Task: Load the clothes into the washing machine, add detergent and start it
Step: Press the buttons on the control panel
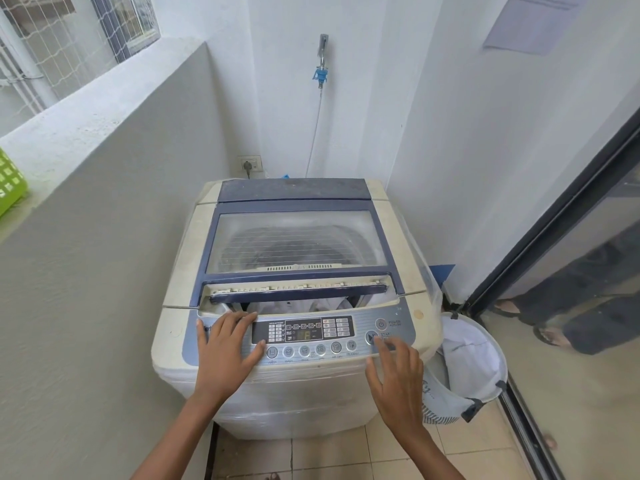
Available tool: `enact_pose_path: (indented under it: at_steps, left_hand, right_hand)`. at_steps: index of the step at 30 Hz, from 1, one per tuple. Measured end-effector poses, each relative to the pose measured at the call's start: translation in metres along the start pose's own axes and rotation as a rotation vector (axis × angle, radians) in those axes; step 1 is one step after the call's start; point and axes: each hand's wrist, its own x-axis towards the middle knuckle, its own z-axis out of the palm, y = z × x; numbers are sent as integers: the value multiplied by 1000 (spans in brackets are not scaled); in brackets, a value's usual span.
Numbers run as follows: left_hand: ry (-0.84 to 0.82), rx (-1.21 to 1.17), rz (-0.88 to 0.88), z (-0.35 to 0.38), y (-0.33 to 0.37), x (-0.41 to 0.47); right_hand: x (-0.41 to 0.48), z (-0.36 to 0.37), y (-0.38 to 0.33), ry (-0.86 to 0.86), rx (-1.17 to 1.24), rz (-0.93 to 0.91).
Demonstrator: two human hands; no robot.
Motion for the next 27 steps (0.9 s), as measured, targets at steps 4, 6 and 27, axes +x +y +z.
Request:
enact_pose_path:
  at_steps: [4, 6, 27]
  left_hand:
    - [-3, -6, 1, 1, -1, 0]
    - [-4, -11, 2, 2, 0, 0]
    - [2, -16, -3, 4, 0, -2]
  right_hand:
    - [-1, 2, 1, -19, -50, -4]
    - [-1, 1, 0, -31, -77, -9]
    - [-8, 5, -6, -80, -126, 50]
